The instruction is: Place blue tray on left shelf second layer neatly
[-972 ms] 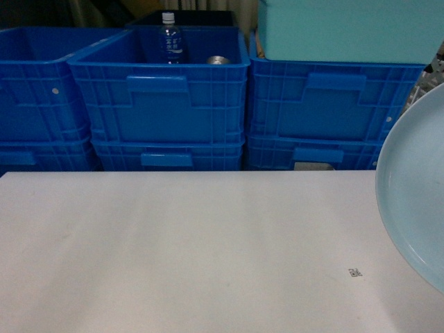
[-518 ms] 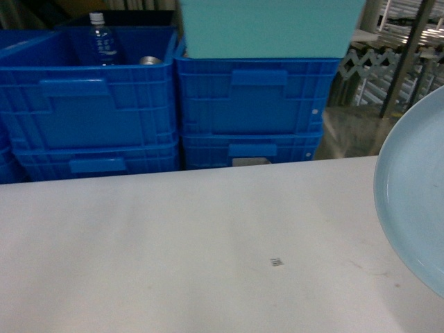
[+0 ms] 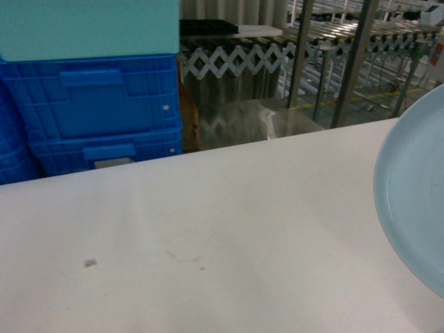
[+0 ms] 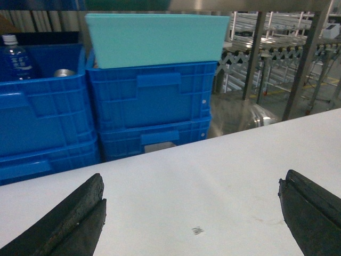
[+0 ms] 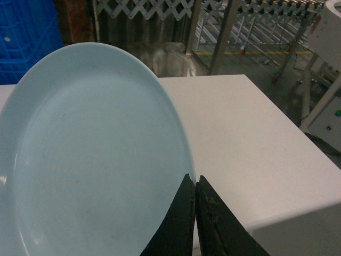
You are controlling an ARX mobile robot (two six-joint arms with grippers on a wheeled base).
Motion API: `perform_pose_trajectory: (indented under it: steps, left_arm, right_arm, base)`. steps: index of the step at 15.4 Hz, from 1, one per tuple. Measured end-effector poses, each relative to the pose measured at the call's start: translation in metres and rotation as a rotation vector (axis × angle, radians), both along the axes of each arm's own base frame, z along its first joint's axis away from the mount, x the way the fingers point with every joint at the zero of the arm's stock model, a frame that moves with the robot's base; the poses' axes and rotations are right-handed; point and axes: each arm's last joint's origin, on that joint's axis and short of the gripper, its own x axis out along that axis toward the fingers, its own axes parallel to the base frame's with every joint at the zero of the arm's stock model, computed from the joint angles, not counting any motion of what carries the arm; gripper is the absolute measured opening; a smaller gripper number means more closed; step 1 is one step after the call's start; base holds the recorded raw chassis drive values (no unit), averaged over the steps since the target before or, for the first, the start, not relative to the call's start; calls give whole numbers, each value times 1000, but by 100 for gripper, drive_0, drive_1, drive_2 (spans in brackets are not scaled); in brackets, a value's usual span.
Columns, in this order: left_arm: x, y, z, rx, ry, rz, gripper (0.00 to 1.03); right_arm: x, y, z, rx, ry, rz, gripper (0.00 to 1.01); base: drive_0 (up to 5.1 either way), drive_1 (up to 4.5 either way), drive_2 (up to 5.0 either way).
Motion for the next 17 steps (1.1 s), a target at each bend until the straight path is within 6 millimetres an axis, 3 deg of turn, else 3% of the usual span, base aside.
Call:
perform_pose_trajectory:
  steps: [11, 17]
  left_arm:
    - [0, 0, 0, 0, 1, -1, 98]
    - [0, 0, 0, 0, 2, 0, 98]
  right_arm:
    - [0, 0, 0, 0, 0, -1, 2]
    - [0, 0, -1, 0, 2, -1, 2]
  base:
    - [325, -394, -394]
    - [-142, -142, -142]
